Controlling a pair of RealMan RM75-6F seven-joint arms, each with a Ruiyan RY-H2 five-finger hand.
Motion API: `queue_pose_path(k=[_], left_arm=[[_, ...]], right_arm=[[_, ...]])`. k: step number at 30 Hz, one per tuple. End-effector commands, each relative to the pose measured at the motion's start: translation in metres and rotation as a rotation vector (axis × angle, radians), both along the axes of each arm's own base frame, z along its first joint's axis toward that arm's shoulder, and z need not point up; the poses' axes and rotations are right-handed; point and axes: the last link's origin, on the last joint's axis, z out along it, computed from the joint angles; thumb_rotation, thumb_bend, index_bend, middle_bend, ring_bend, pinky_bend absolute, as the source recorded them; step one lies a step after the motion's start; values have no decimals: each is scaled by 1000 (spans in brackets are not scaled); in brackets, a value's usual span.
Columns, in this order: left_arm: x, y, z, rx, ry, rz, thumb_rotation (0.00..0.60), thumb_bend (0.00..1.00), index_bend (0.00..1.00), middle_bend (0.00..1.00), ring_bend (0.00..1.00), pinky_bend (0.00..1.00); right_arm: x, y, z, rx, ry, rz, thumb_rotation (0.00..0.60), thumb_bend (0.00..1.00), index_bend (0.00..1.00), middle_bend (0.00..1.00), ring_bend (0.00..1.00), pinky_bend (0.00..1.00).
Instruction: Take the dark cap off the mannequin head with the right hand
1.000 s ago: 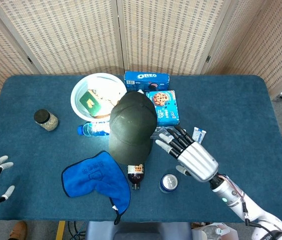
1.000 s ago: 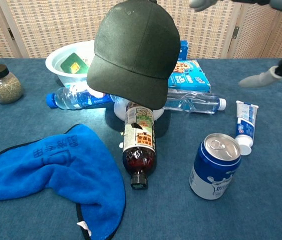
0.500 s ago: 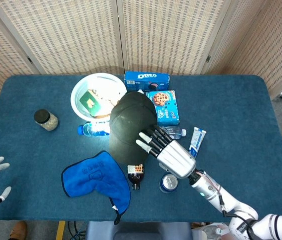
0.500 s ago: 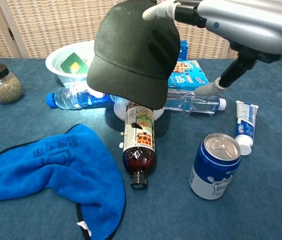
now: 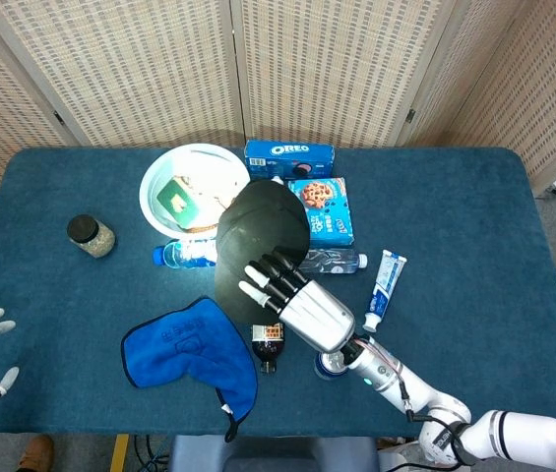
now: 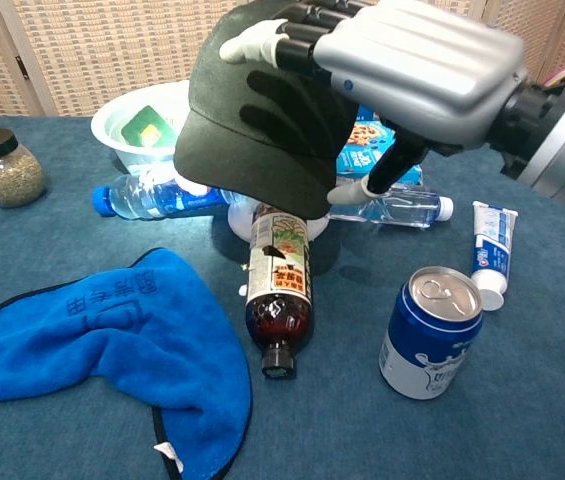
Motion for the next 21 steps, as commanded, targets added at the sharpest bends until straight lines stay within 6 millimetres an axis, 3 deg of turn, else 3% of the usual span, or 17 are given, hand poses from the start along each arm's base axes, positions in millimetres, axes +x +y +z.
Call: queue_pose_path(k=[1, 21], left_arm=[[0, 0, 0, 0, 0, 2, 600, 228, 279, 168, 162, 0], [-3, 1, 0, -16, -17, 9, 600, 228, 279, 167, 162, 0]], right_arm=[[2, 3, -9, -5, 5, 16, 600, 0, 0, 0, 0, 0], [12, 0, -43, -8, 17, 25, 600, 0, 0, 0, 0, 0]])
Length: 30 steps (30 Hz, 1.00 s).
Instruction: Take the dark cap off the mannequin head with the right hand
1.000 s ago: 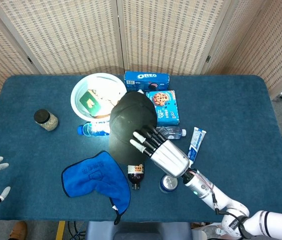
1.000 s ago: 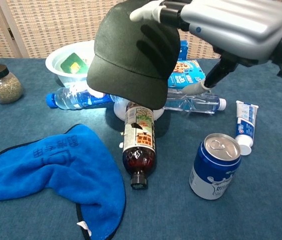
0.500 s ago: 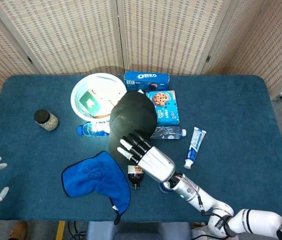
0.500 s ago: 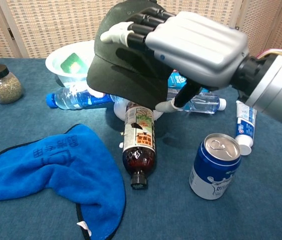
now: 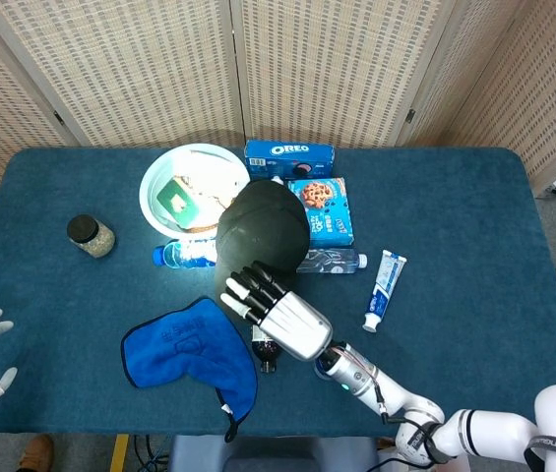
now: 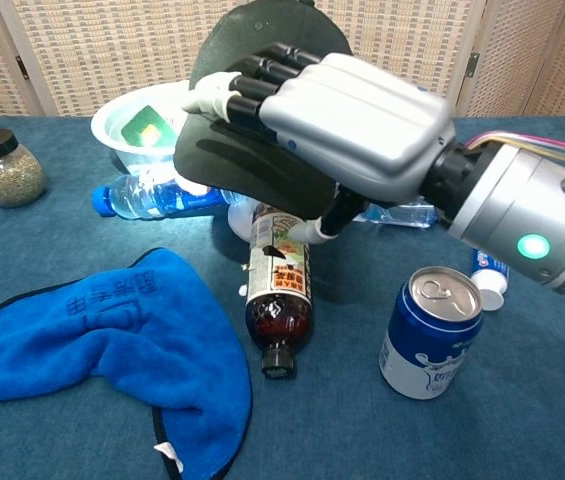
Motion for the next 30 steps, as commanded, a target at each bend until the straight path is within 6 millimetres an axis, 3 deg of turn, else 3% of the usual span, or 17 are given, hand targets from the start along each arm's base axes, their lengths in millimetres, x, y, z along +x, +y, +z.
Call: queue_pose_path(k=[1, 15, 21, 24, 30], left_arm=[[0, 1, -2, -10, -10, -3, 600, 228, 279, 167, 162, 0], [-6, 2, 1, -7, -18, 5, 600, 228, 279, 168, 163, 0], [-7, 4, 1, -9, -24, 3, 600, 228, 280, 167, 163, 0], [-8, 5, 1, -10, -23, 2, 600, 228, 280, 167, 163, 0], [-8, 5, 2, -8, -23, 3, 600, 228, 283, 167, 164, 0]], right_arm=[[4, -3, -4, -10, 3, -2, 600, 0, 0, 0, 0, 0], [21, -15, -15, -18, -15, 6, 600, 0, 0, 0, 0, 0], [26, -18, -10, -23, -54, 36, 600, 99, 1, 4, 0, 0], [29, -19, -7, -26, -88, 50, 600, 148, 69, 36, 0, 0], [33, -22, -1, -11, -129, 49, 600, 262, 372, 120, 0, 0]])
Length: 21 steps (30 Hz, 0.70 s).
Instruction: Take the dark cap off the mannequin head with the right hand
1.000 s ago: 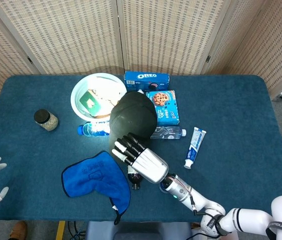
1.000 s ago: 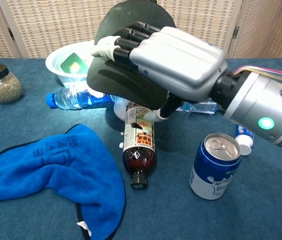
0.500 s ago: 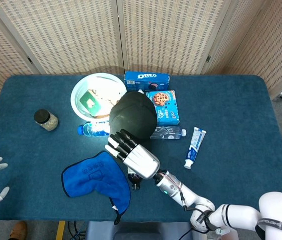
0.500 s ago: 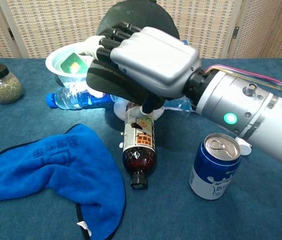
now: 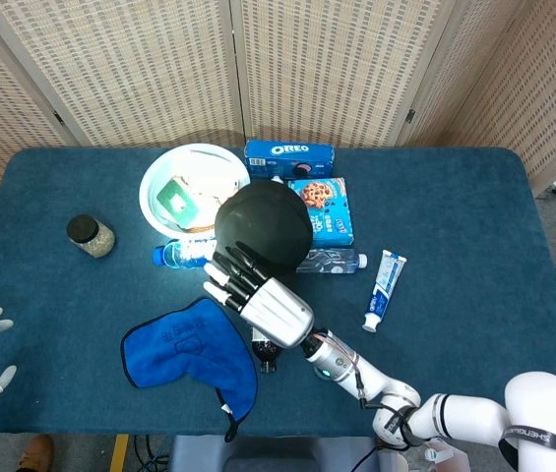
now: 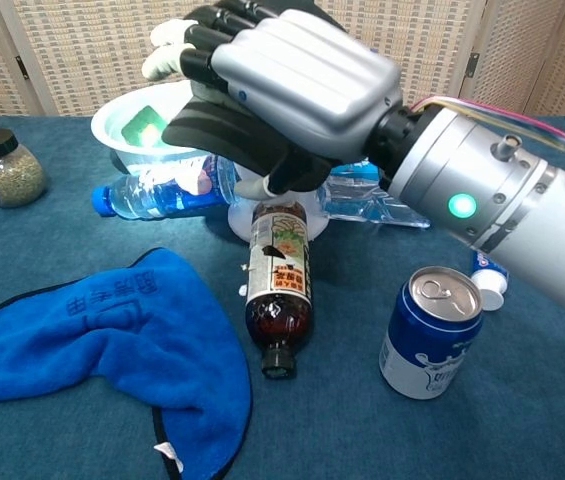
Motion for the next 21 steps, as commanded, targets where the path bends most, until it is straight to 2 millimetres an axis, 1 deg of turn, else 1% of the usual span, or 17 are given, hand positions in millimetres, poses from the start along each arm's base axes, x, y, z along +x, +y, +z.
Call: queue_pose_path(k=[1, 2, 8, 10, 17, 21], left_arm=[[0, 0, 0, -2, 0, 1, 600, 228, 283, 167, 164, 0], [0, 1, 0, -3, 1, 1, 600, 228, 283, 167, 164, 0], [1, 3, 0, -5, 4, 0, 600, 228, 283, 167, 165, 0], [1, 3, 0, -5, 4, 0, 600, 228, 283, 167, 166, 0], [-1, 3, -1, -6, 5, 8, 600, 228, 283, 168, 165, 0], [-2, 4, 0, -4, 5, 9, 600, 228, 283, 167, 165, 0]], right_arm=[[2, -2, 3, 0, -14, 5, 600, 276, 411, 136, 0, 0], [2, -2, 4, -2, -14, 6, 600, 282, 433, 146, 0, 0], [5, -7, 6, -4, -30, -2, 600, 355, 646, 238, 4, 0], [6, -8, 7, -5, -32, -3, 600, 384, 693, 268, 15, 0], [10, -15, 11, -28, -43, 8, 600, 433, 698, 270, 25, 0], [12, -20, 15, -39, -55, 6, 600, 435, 698, 270, 26, 0]])
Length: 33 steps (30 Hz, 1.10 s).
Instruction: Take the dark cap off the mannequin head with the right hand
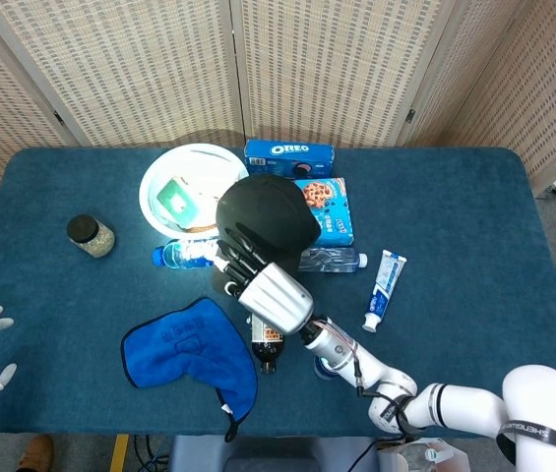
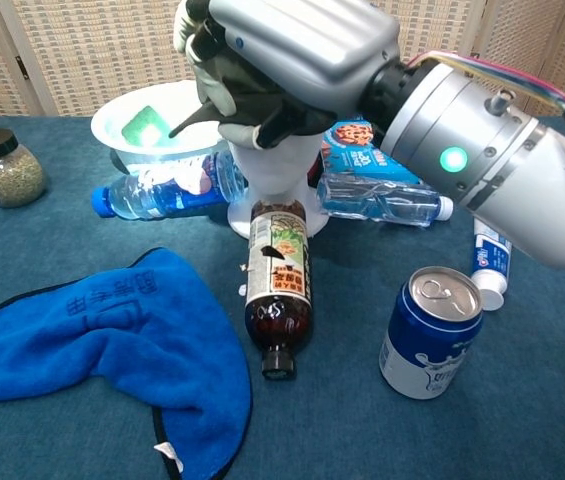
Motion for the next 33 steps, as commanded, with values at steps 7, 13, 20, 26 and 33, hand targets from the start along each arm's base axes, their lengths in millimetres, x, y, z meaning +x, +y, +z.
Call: queue_pose_path(k=[7, 13, 20, 26, 33], left_arm=[[-1, 0, 1, 2, 1, 4, 600, 228, 283, 167, 165, 0], [-2, -1, 1, 4, 2, 7, 600, 228, 283, 168, 165, 0], [-3, -1, 0, 4, 1, 6, 600, 228, 283, 167, 165, 0], [-3, -1, 0, 5, 0, 7, 600, 228, 283, 167, 165, 0], [-3, 0, 0, 6, 1, 4, 600, 228, 283, 167, 165, 0]], right_arm=[[3, -7, 11, -43, -15, 10, 600, 464, 703, 283, 43, 0], [5, -11, 18, -76, -5, 20, 600, 527, 742, 320, 77, 0], [8, -11, 26, -94, 3, 41, 600, 566, 772, 351, 116, 0], [10, -16, 35, -123, -1, 41, 600, 567, 774, 356, 126, 0], [14, -23, 51, -164, -23, 35, 600, 567, 776, 363, 135, 0]])
